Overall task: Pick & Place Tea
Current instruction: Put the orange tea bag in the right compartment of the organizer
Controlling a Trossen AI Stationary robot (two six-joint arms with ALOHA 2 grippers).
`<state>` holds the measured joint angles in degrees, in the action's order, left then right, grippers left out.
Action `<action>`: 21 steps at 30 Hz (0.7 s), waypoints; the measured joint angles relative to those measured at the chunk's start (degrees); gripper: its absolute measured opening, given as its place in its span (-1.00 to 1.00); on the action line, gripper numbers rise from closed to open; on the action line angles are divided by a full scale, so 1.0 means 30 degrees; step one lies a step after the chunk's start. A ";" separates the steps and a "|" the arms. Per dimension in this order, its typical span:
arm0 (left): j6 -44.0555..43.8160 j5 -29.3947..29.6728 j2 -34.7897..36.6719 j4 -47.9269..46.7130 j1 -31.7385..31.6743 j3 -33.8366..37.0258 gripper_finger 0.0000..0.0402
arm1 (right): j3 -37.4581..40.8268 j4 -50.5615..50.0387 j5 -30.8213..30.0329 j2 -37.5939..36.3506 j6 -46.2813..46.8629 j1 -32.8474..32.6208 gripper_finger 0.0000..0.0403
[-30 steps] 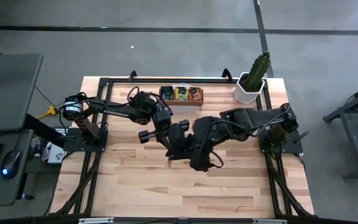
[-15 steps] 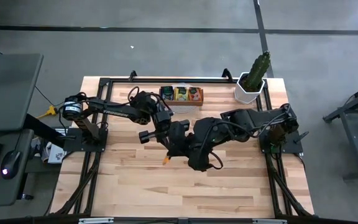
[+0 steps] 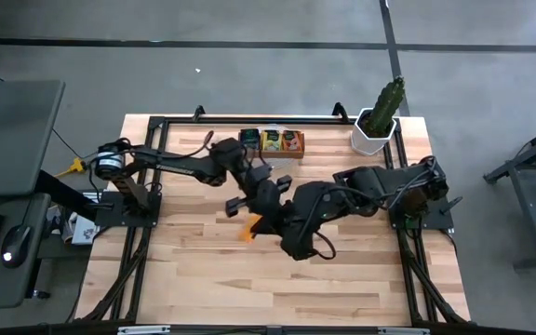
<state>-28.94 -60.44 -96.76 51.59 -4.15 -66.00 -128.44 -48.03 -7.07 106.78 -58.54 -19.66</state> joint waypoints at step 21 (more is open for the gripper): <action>0.3992 -0.0255 0.0024 -0.4710 -0.6288 0.0009 -0.01 | 0.0006 -0.4585 -0.5927 -0.0343 0.7291 0.0160 -1.00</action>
<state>-16.97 -61.21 -96.68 37.46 -23.01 -65.98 -128.42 -61.79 -24.85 105.75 -36.66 -19.18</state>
